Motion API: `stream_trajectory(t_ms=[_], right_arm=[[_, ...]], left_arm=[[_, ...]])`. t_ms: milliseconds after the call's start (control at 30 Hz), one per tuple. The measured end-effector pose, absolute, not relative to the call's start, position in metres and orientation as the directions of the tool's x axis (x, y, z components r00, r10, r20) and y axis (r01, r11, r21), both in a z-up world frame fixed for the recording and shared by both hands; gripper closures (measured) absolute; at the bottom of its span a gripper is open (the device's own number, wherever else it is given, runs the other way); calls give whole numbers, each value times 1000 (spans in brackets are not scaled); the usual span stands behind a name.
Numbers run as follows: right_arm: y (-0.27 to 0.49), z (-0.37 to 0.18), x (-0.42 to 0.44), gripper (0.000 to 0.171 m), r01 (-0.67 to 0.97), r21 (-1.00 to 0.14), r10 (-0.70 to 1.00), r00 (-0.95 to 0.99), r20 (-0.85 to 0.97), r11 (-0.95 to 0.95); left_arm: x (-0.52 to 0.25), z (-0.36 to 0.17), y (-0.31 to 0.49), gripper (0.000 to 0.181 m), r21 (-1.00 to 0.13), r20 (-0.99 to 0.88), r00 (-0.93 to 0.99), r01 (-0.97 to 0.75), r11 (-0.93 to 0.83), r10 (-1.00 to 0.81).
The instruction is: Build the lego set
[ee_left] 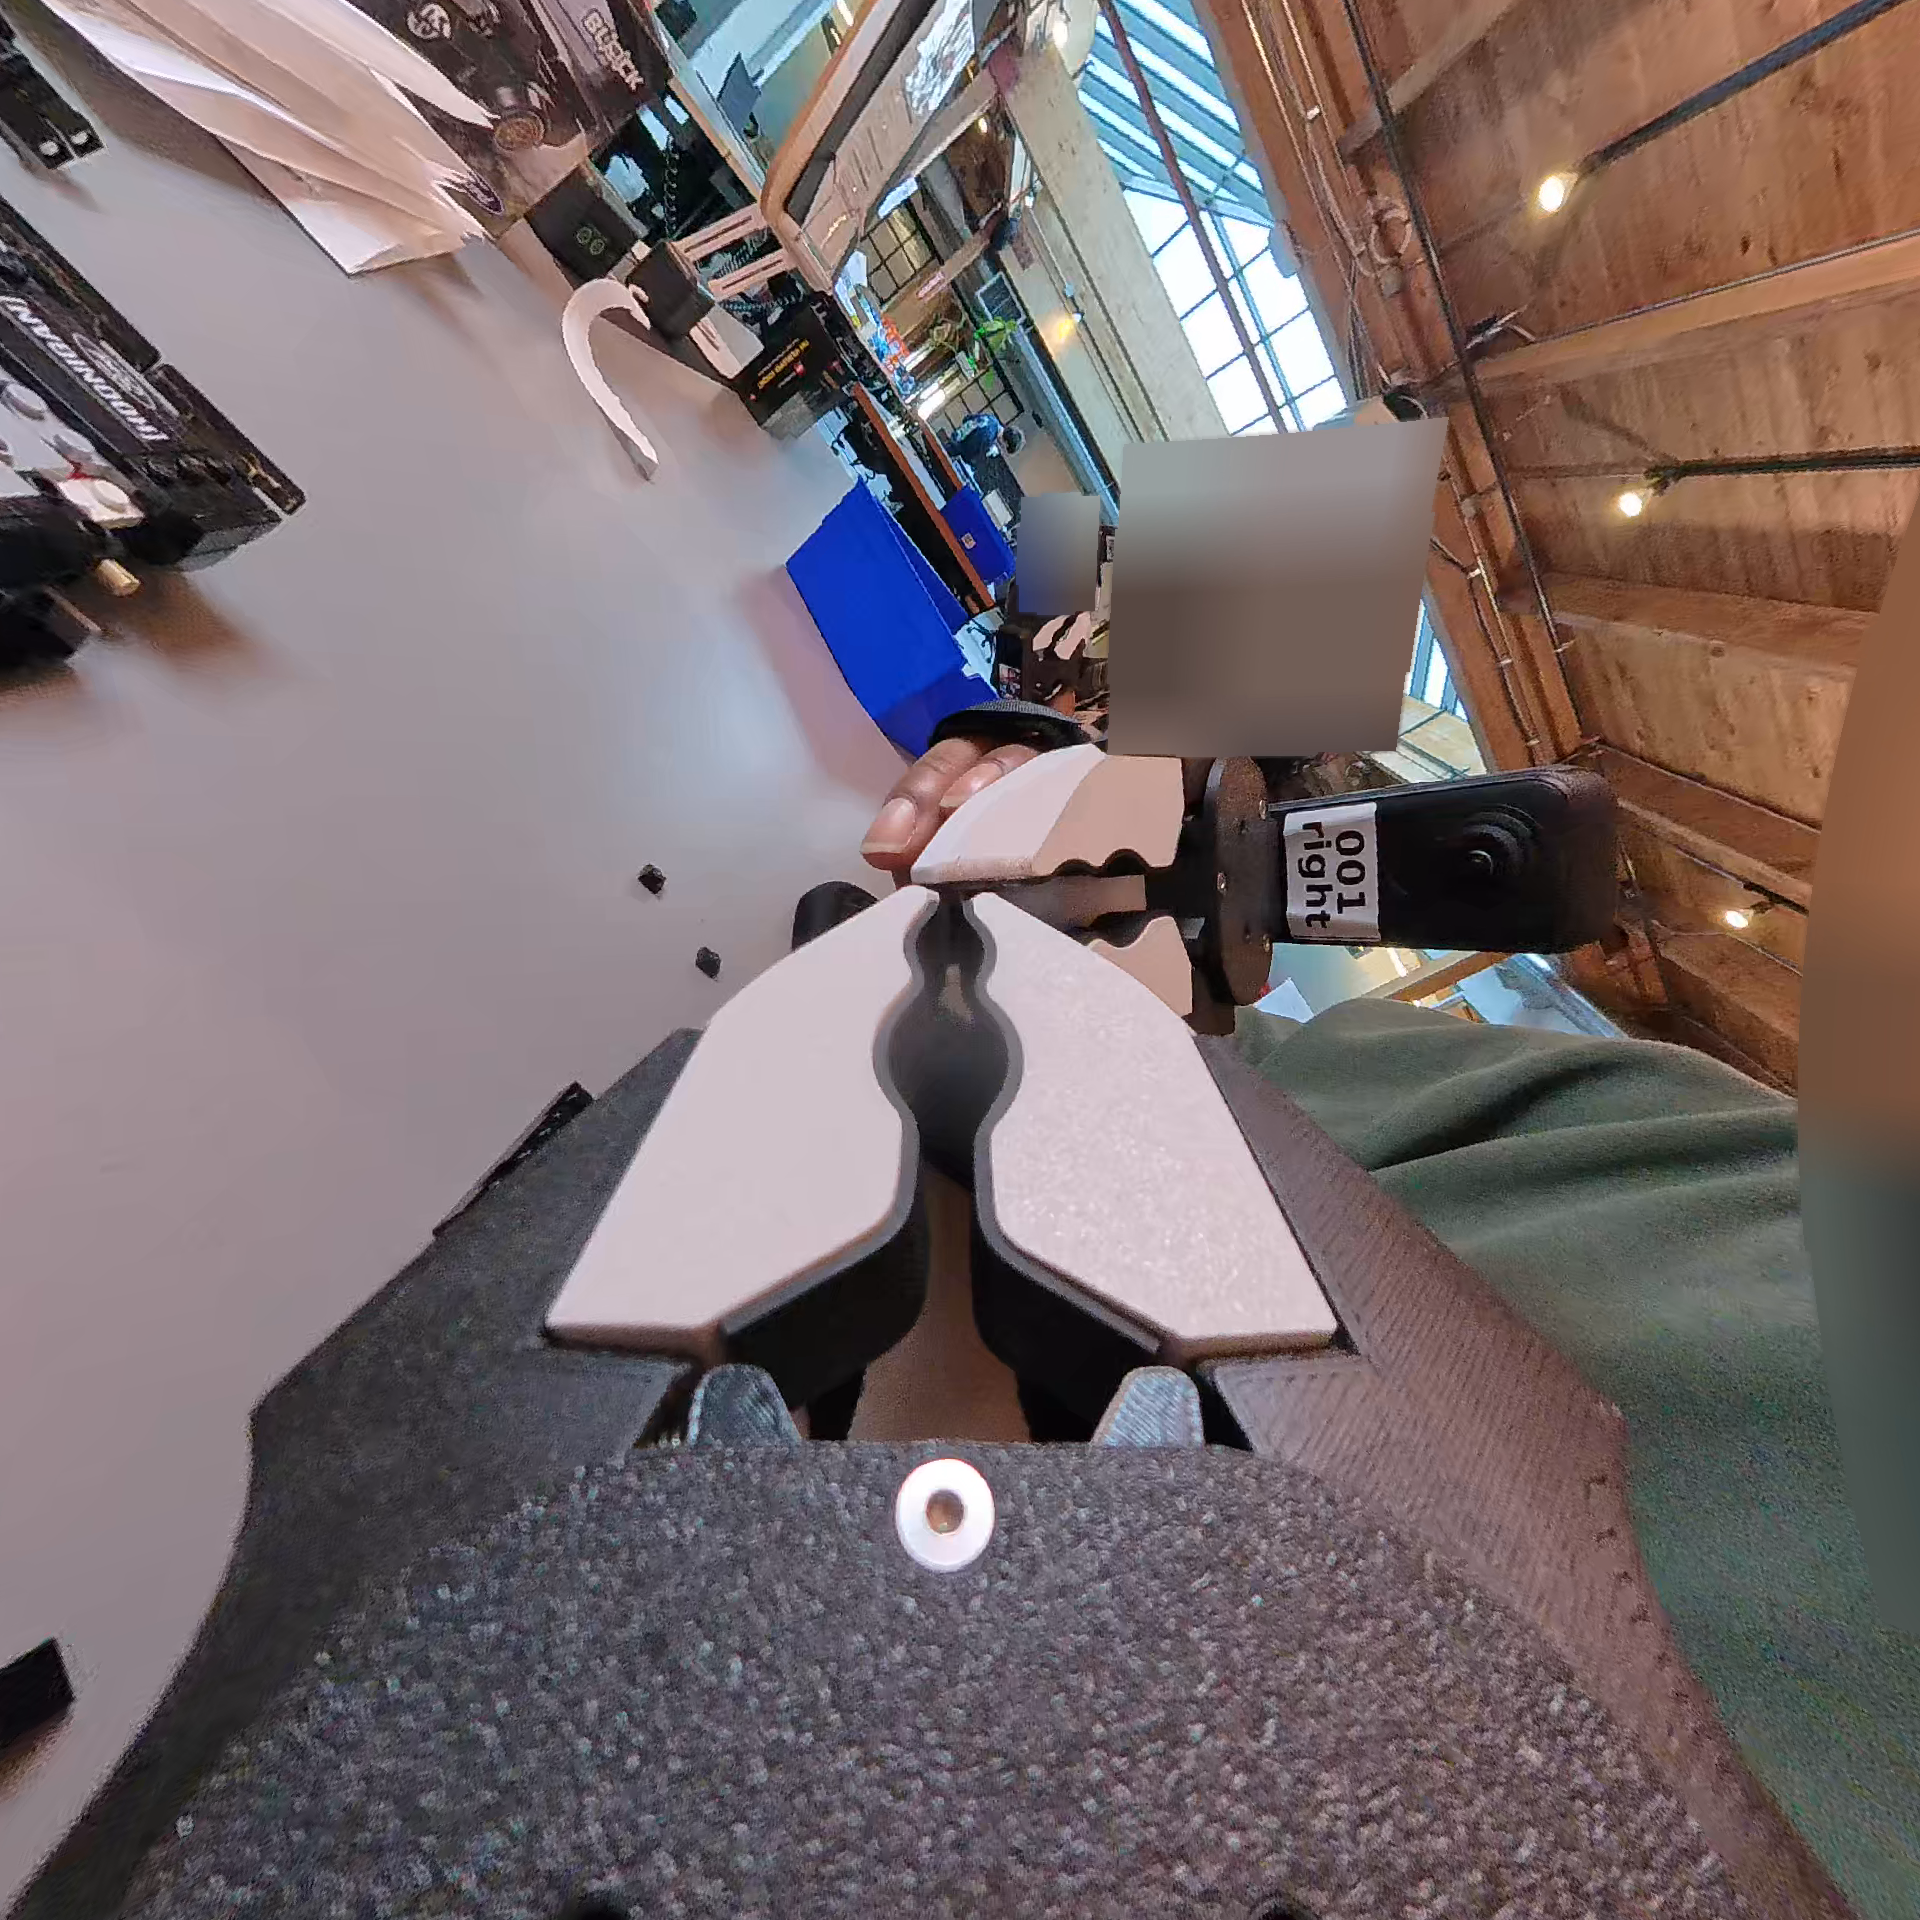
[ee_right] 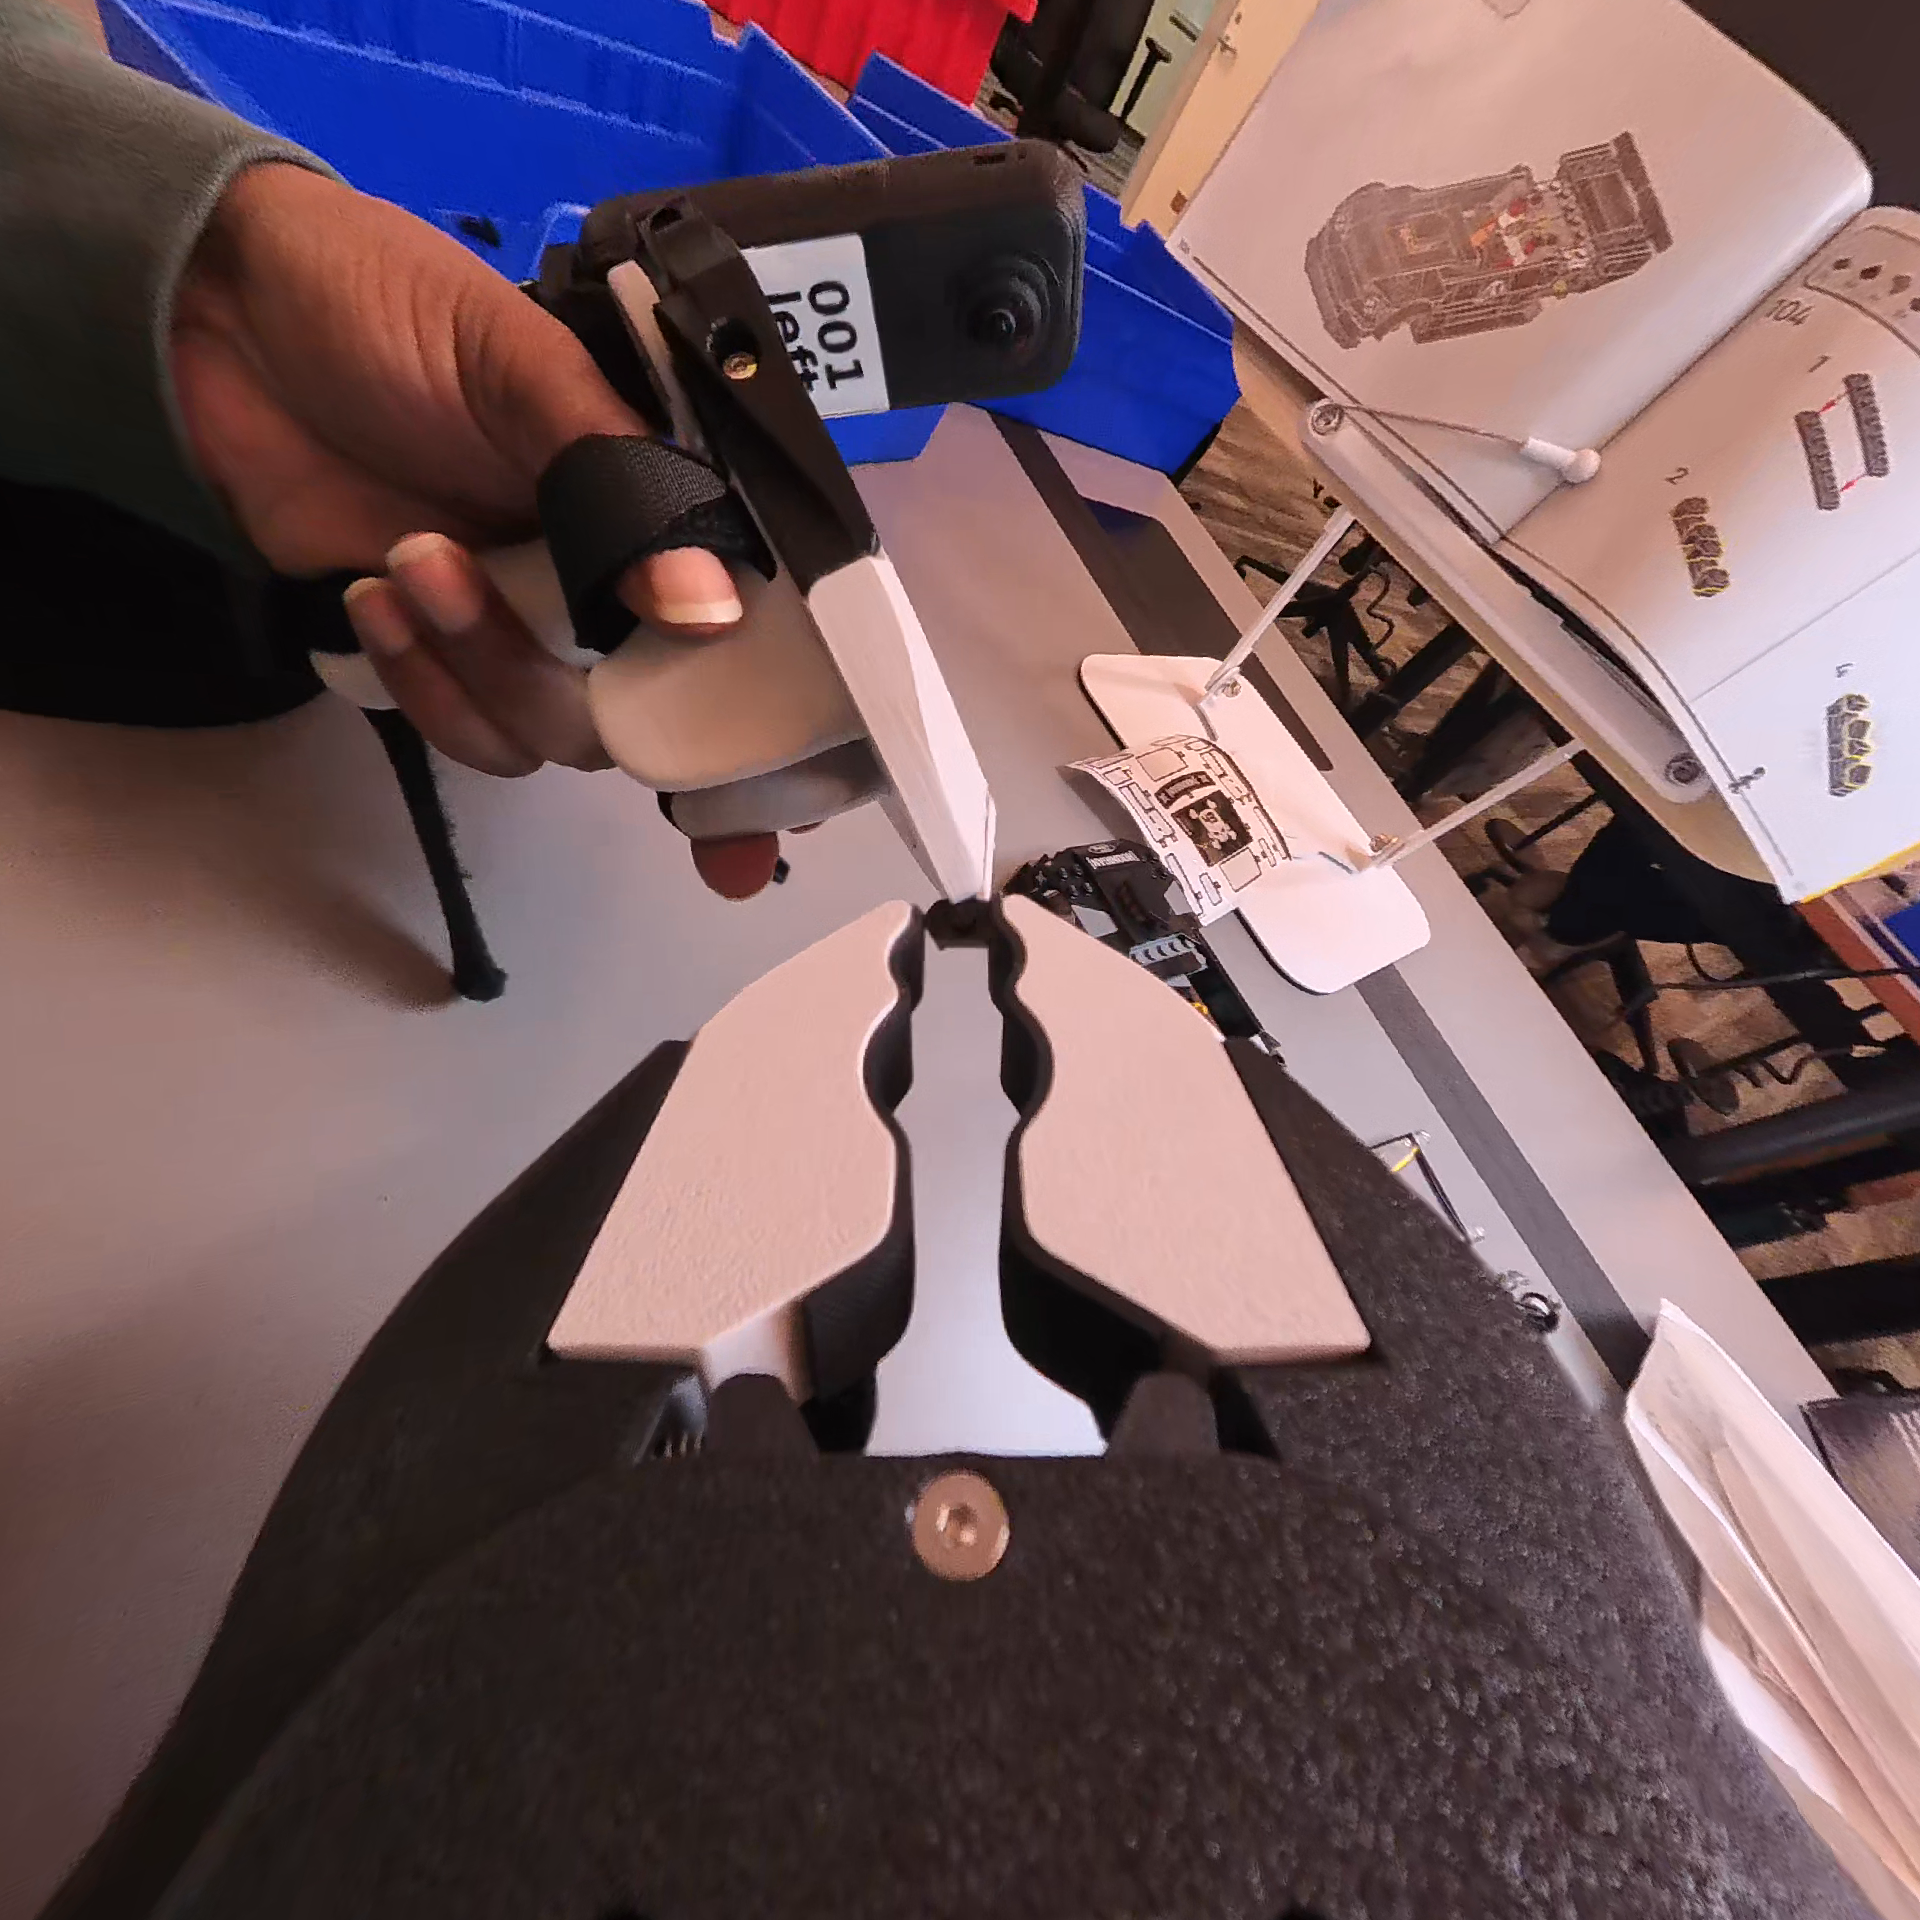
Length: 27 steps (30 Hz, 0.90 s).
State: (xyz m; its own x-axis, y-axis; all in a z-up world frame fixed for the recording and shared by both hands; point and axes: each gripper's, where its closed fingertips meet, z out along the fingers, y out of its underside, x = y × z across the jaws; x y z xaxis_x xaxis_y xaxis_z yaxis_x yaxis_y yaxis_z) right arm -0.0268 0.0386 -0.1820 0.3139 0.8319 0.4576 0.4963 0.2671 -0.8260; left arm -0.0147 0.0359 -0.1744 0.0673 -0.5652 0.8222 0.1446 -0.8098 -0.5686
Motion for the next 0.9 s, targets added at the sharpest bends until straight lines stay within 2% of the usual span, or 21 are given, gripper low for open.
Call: stream_trajectory(t_ms=[100,167,200,267,367,467,600,900], right_arm=[[38,-182,-26,160,493,-830,847,295,442,261],[40,-182,-21,160,480,-851,886,273,375,213],[41,-188,-16,160,498,-851,915,245,321,165],[44,-211,-4,160,568,-820,959,191,210,66],[39,-245,3,160,622,-782,989,138,48,-49],[33,-264,1,160,659,-748,995,103,-14,-79],[34,-278,-1,160,701,-709,996,89,-14,-72],[37,-290,-1,159,743,-666,997,69,-34,-74]], left_arm=[[-15,-174,35,179,-592,805,71,136,-794,-589],[-19,-174,40,172,-701,713,147,124,-703,-685],[-23,-179,43,169,-771,633,209,74,-633,-746],[-30,-205,46,158,-862,408,346,-160,-482,-845],[-35,-248,41,147,-796,108,345,-532,-289,-932],[-31,-273,38,146,-694,1,269,-693,-195,-963],[-27,-296,35,144,-612,-26,185,-780,-131,-982],[-23,-297,37,170,-620,-42,137,-780,-82,-990]])
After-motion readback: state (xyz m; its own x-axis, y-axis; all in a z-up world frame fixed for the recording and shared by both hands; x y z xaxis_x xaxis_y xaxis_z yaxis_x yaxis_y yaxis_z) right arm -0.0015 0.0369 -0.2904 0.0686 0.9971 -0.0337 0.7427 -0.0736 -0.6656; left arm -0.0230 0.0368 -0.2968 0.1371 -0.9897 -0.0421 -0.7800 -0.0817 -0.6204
